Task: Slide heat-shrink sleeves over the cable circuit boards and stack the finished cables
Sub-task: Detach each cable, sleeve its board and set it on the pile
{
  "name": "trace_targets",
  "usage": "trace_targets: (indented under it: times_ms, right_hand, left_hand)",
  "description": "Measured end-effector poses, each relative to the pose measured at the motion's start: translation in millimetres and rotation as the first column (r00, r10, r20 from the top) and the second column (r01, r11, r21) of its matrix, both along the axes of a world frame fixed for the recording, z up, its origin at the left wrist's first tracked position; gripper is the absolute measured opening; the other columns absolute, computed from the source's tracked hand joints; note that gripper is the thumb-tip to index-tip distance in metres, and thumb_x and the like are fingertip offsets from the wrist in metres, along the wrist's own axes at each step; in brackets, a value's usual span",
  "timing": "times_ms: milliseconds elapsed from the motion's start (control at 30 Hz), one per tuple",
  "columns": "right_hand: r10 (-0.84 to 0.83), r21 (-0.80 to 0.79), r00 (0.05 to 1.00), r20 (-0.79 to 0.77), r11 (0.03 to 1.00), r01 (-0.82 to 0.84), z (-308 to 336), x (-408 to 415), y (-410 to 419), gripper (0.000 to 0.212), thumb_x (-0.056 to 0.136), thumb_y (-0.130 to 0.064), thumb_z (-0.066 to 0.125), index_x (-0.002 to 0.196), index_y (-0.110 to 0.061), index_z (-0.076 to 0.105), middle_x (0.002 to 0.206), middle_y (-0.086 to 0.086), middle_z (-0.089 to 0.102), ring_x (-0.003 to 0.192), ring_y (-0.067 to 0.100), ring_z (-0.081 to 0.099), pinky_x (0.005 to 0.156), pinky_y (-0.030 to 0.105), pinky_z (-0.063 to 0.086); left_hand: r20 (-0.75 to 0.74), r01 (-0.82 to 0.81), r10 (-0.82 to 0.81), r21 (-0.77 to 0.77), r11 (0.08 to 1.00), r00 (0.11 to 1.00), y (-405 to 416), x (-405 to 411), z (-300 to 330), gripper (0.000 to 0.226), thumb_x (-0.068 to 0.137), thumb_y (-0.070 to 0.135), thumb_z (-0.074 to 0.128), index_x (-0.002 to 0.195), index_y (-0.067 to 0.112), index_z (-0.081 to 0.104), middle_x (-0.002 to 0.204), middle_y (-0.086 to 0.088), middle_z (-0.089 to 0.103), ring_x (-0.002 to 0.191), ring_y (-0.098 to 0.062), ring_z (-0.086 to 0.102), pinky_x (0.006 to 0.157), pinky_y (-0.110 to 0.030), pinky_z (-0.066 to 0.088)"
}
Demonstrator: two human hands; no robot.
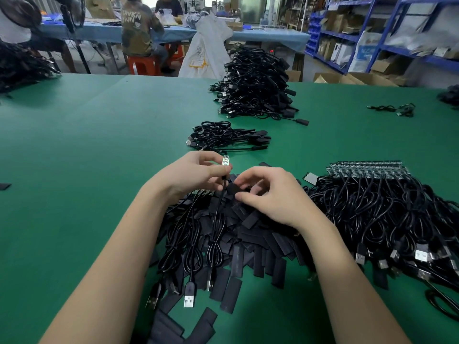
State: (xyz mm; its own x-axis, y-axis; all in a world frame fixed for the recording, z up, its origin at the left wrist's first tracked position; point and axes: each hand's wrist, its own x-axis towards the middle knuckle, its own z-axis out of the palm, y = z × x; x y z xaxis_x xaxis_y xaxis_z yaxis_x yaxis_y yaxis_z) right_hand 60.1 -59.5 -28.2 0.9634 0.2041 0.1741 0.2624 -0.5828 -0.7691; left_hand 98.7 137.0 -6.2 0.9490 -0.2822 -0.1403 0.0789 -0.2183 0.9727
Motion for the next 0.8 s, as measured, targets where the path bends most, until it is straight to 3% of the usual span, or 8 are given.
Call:
trace_targets:
  times_ms: [100, 233, 367, 500, 667, 800]
  right_hand:
    - [-0.031, 0.204, 0.999, -0.01, 0.978, 0.032, 1.1, -0.3, -3.7, 0.022, 0.082, -0.016, 0.084, 0.095, -0.029, 0.073, 0.088, -0.012, 0.075, 0.076, 0.004, 0.07, 0.077, 0.015, 0.052]
    - [-0.062, 0.339, 0.997, -0.052, 0.938, 0.077, 1.6, -0.9, -8.3, 0.023, 0.084, -0.018, 0.083, 0.102, -0.03, 0.077, 0.093, -0.01, 0.079, 0.092, 0.005, 0.074, 0.09, 0.025, 0.055]
    - [-0.09, 0.457, 0.993, -0.077, 0.882, 0.115, 1.4, 0.5, -11.4, 0.022, 0.083, -0.013, 0.083, 0.101, -0.023, 0.078, 0.091, -0.007, 0.08, 0.091, 0.006, 0.075, 0.083, 0.019, 0.057]
    - [-0.098, 0.616, 0.987, -0.128, 0.772, 0.156, 1.2, 2.2, -14.6, 0.021, 0.084, -0.009, 0.081, 0.103, -0.016, 0.077, 0.096, 0.002, 0.08, 0.091, 0.017, 0.077, 0.084, 0.026, 0.06]
    - [-0.069, 0.813, 0.987, -0.143, 0.56, 0.157, 6.1, 2.4, -16.1, 0.017, 0.086, -0.001, 0.076, 0.099, -0.011, 0.077, 0.1, 0.011, 0.079, 0.093, 0.019, 0.075, 0.079, 0.022, 0.058]
    - [-0.079, 0.883, 0.985, -0.151, 0.437, 0.17, 11.4, 2.7, -18.1, 0.019, 0.087, 0.003, 0.071, 0.105, -0.001, 0.072, 0.101, 0.013, 0.078, 0.094, 0.018, 0.075, 0.078, 0.02, 0.058]
  left_hand:
    - [-0.047, 0.014, -0.017, -0.064, 0.998, 0.999, -1.6, -0.6, 1.2, 0.009, 0.097, 0.007, 0.064, 0.105, 0.003, 0.064, 0.086, -0.015, 0.064, 0.059, -0.008, 0.064, 0.066, -0.018, 0.057]
    - [-0.089, 0.012, -0.026, -0.151, 0.988, 0.996, -2.8, -0.8, 1.7, 0.008, 0.096, 0.005, 0.065, 0.097, 0.011, 0.059, 0.088, -0.014, 0.067, 0.062, -0.011, 0.066, 0.065, -0.021, 0.058]
    - [-0.116, 0.048, -0.073, -0.21, 0.977, 0.991, -6.6, -0.7, 0.2, 0.012, 0.096, 0.005, 0.064, 0.093, 0.015, 0.058, 0.088, -0.014, 0.072, 0.072, -0.018, 0.07, 0.071, -0.024, 0.059]
    - [-0.15, 0.086, -0.133, -0.285, 0.955, 0.98, -16.3, -2.1, -2.9, 0.015, 0.097, 0.001, 0.061, 0.092, 0.014, 0.057, 0.086, -0.015, 0.069, 0.088, -0.029, 0.07, 0.093, -0.037, 0.053]
    - [-0.154, 0.126, -0.186, -0.333, 0.934, 0.97, -26.2, -5.3, -3.4, 0.014, 0.096, -0.002, 0.06, 0.092, 0.012, 0.059, 0.073, -0.004, 0.065, 0.071, -0.017, 0.07, 0.07, -0.022, 0.058]
    - [-0.174, 0.162, -0.246, -0.39, 0.906, 0.954, -29.4, -8.6, -2.1, 0.012, 0.088, 0.002, 0.066, 0.091, 0.011, 0.059, 0.071, -0.002, 0.065, 0.066, -0.014, 0.067, 0.065, -0.018, 0.056]
